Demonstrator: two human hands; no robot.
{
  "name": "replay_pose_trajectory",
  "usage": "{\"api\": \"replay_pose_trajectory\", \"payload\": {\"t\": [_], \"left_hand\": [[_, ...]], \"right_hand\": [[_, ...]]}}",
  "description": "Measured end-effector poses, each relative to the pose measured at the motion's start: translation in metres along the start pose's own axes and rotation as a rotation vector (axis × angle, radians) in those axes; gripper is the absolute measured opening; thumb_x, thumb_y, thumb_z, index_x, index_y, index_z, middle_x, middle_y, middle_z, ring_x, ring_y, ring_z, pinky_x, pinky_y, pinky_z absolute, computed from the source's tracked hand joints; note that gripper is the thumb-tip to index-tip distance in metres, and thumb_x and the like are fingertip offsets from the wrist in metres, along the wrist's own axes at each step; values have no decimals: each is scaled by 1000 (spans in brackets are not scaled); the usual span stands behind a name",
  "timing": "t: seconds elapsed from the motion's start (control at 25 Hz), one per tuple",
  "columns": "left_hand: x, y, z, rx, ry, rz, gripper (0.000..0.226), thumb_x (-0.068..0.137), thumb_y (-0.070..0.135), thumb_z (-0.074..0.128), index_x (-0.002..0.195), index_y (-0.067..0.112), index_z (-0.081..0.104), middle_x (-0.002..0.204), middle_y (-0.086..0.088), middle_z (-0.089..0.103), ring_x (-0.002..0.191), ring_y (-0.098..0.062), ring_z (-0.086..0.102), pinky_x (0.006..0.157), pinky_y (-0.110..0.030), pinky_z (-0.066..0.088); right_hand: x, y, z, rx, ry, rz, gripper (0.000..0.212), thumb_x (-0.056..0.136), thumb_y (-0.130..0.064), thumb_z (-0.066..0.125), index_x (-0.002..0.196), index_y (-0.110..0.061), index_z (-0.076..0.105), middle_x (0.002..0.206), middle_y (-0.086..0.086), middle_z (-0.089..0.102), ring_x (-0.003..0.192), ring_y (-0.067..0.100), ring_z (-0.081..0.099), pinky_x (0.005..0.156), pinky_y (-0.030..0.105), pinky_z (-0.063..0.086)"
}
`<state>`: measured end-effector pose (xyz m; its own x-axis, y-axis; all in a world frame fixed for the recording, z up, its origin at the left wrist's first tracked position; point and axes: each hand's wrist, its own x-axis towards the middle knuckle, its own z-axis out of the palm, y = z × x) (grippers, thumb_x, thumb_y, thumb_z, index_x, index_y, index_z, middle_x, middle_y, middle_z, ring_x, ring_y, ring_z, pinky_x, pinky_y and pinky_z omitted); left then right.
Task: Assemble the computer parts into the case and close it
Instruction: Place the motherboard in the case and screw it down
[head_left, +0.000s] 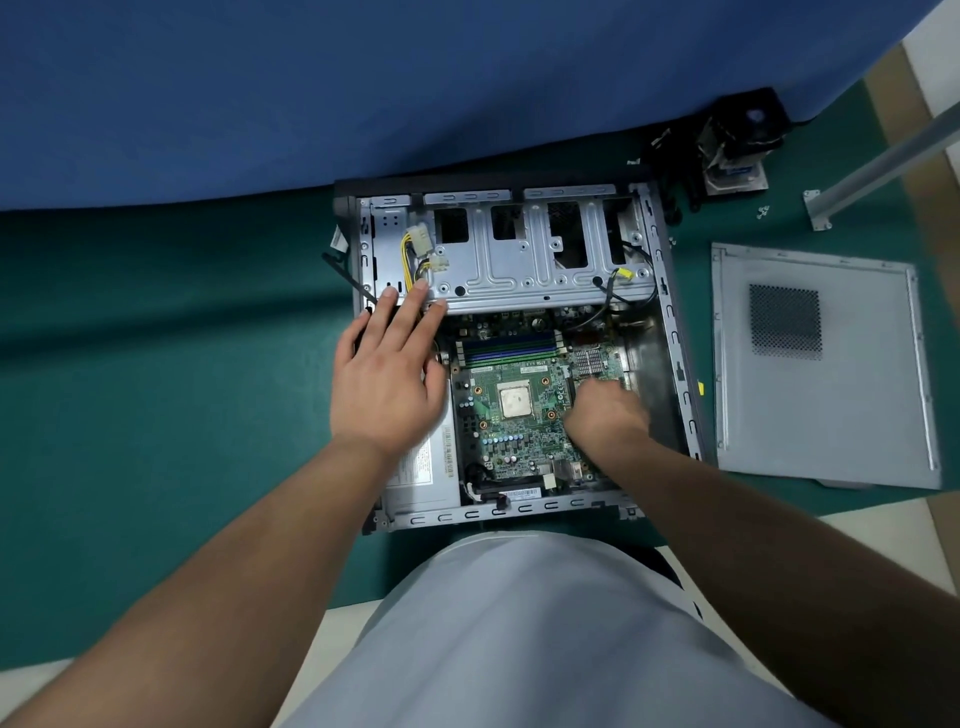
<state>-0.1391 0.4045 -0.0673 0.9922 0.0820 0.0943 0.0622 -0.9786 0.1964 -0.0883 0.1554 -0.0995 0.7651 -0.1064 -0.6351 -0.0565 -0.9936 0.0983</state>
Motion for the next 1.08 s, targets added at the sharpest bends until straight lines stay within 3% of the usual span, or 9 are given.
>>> {"api": "replay_pose_trajectory", "payload": {"t": [0.12, 0.32, 0.56, 0.76, 0.96, 1.08], "left_hand": [[0, -1, 1, 3, 2, 2, 60, 96, 35, 37, 156, 34, 39, 167, 10, 28, 155, -17, 23, 124, -41, 19], [0, -1, 2, 8, 2, 0, 60, 95, 36, 37, 155, 34, 38, 167, 10, 28, 155, -17, 23, 124, -40, 18], [0, -1, 1, 0, 7, -2, 61, 95, 35, 36, 155, 33, 39, 167, 11, 29, 155, -16, 23, 124, -40, 18], [0, 0, 1, -11, 11, -1, 60, 94, 34, 37, 154, 32, 42, 166, 10, 31, 155, -17, 25, 124, -39, 18], [0, 0, 0, -7, 1, -6, 60, 94, 35, 36, 154, 33, 40, 167, 10, 30, 155, -17, 24, 124, -39, 16], [0, 0, 0, -10, -1, -5, 60, 94, 35, 36, 154, 33, 41, 167, 10, 30, 155, -17, 24, 124, -40, 18]], "right_hand": [[0, 0, 1, 26, 22, 5, 26, 95, -13, 65, 74, -15, 50, 76, 3, 60, 69, 19, 62, 66, 35, 58], [-3, 1, -2, 110, 7, 14, 19, 91, -14, 67, 76, -13, 56, 75, 2, 60, 62, 14, 59, 45, 25, 41], [-6, 10, -6, 101, -7, 15, 20, 90, -12, 67, 74, -12, 55, 79, 5, 59, 69, 20, 62, 59, 32, 56], [-3, 10, -1, 37, -27, -8, 25, 92, -7, 65, 72, -12, 51, 80, 5, 58, 71, 21, 60, 62, 32, 52], [-2, 12, -4, -38, -93, -62, 4, 96, -10, 65, 94, -9, 62, 97, 9, 65, 87, 26, 66, 77, 37, 59], [-5, 7, -11, -234, -73, -131, 15, 95, -6, 59, 107, -7, 67, 88, 7, 60, 83, 26, 63, 70, 37, 56]]}}
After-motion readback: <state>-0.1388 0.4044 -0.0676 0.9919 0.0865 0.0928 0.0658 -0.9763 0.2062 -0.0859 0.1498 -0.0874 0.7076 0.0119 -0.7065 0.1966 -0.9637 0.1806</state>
